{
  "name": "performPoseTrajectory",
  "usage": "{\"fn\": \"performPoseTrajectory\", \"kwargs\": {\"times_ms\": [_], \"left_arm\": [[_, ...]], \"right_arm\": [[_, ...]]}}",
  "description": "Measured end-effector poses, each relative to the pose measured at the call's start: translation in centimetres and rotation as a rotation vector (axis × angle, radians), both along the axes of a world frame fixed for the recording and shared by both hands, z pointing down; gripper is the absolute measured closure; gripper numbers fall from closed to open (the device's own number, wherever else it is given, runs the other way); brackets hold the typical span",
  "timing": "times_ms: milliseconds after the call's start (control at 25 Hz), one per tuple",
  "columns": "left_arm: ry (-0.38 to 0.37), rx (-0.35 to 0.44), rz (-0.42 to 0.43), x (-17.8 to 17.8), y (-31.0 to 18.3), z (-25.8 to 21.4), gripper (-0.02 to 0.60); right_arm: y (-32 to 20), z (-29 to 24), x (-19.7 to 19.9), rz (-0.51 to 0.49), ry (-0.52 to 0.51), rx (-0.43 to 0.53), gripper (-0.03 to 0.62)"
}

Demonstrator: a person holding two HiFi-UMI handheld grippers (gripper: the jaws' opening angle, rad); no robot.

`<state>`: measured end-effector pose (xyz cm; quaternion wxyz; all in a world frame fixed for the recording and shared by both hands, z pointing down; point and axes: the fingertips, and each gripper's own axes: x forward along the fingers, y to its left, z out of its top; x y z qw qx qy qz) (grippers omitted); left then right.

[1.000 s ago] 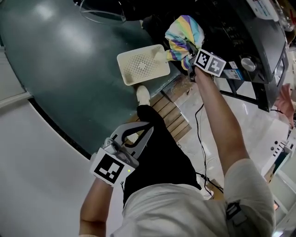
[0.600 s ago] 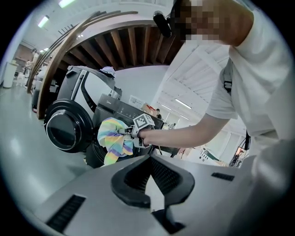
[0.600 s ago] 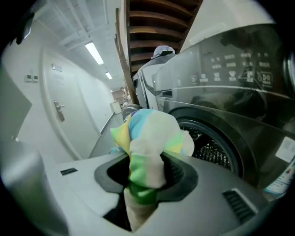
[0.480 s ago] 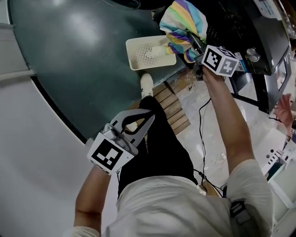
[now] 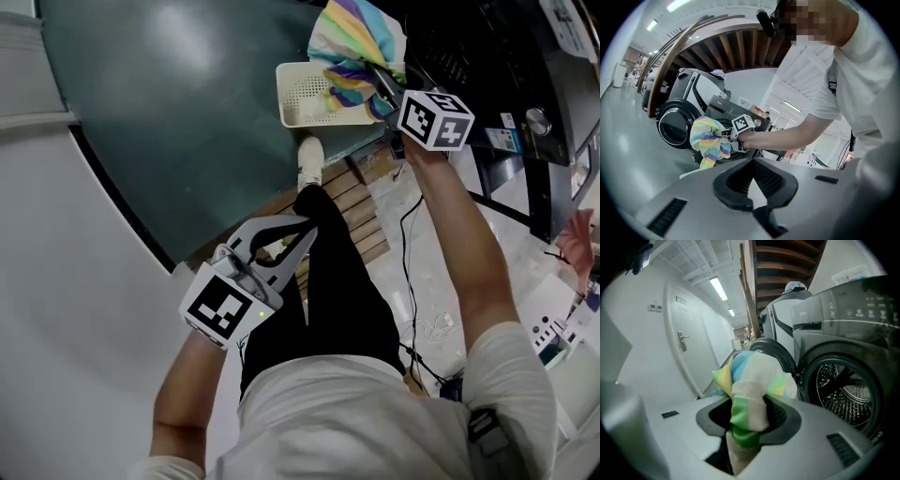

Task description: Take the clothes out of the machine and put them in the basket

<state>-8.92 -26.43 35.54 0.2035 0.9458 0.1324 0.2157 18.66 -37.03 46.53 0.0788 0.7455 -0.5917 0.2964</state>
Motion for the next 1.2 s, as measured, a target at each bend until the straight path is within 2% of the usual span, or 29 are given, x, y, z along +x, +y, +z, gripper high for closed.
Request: {"fn": "performPoseTrajectory", "kwargs": {"times_ms": [560,800,960,1200], "left_arm": [[-0.089,-0.046,-0.066,0.2,-3.9,6.9,0.584],[-0.122,-0.039,-0.036,3.5,-5.3,10.8,0.584],[-0.114,-0.035,-0.001,6.8,-6.2,12.7,0.584],[-0.113,-0.049,0.019,9.9,-8.6,15.1,0.584]], "right_arm": [[-2.9,15.7,-1.1,-0.107,0.07,-0.161,0.444],[-3.8,22.9,-0.7,-0.178,0.072,-0.218,0.444],[-4.0,27.6,-0.4,-0.221,0.065,-0.272,0.444],[-4.6,34.4,-1.7,-0.355,0.09,-0.375,0.442]]}}
